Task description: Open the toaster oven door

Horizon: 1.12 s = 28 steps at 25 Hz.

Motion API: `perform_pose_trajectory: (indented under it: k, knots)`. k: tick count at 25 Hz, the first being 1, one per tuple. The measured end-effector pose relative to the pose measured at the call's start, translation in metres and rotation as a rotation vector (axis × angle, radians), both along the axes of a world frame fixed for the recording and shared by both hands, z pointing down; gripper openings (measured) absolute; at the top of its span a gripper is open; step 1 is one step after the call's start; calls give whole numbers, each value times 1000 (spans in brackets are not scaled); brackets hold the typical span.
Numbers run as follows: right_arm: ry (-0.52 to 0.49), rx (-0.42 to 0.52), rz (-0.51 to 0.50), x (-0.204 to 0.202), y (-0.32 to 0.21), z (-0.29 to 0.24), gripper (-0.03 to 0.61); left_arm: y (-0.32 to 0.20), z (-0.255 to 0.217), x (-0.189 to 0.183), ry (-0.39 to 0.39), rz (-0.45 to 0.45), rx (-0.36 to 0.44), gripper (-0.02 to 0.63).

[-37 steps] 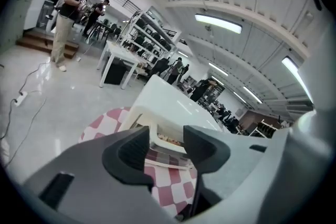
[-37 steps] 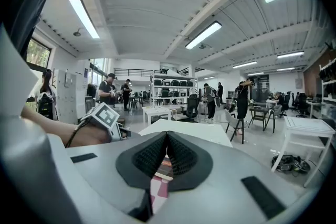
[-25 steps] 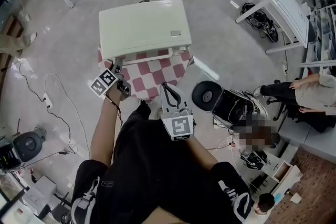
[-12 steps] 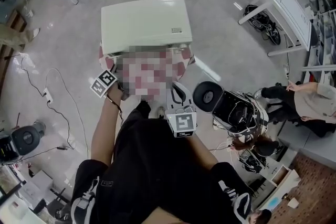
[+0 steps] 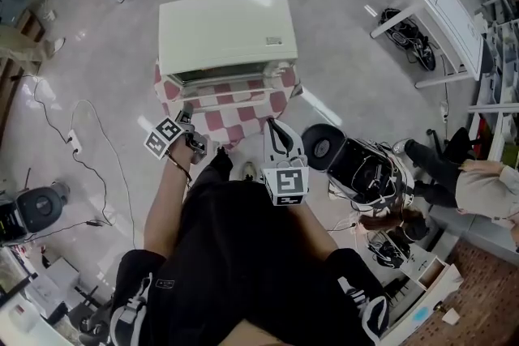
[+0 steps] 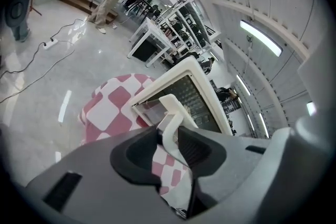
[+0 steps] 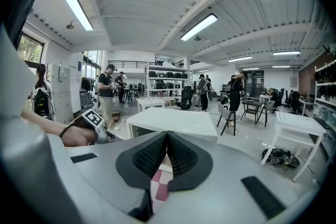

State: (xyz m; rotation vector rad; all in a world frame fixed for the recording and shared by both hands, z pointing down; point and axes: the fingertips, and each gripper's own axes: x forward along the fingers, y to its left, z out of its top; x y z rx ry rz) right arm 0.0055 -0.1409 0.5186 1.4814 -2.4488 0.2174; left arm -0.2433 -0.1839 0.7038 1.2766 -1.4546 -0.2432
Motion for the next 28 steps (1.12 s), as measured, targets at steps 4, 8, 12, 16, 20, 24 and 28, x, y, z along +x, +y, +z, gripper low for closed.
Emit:
perform_pose_trajectory:
  k: [4,8,12,16,20,24,28]
  knots:
    - [11,-5,8,6,6,-1,26,24,14,5,18,6,-33,127]
    - [11,-29,24,10,7,9,26,39,30,7,19,13,-61,126]
    - [-40,-134,62,20,5,37,26,44,35,9,11,13,-67,124]
    - [-134,-239,132,36,-8,69,26,45,37,9,11,18,-70,123]
    - [-297,-380,214,51,-28,107,31,46,42,10,16,17,-84,123]
    - [-440,-512,282,60,-43,141,129,47,42,9,18,15,-88,121]
    - [-541,-588,314,61,-53,162,163,46,43,9,19,15,-87,121]
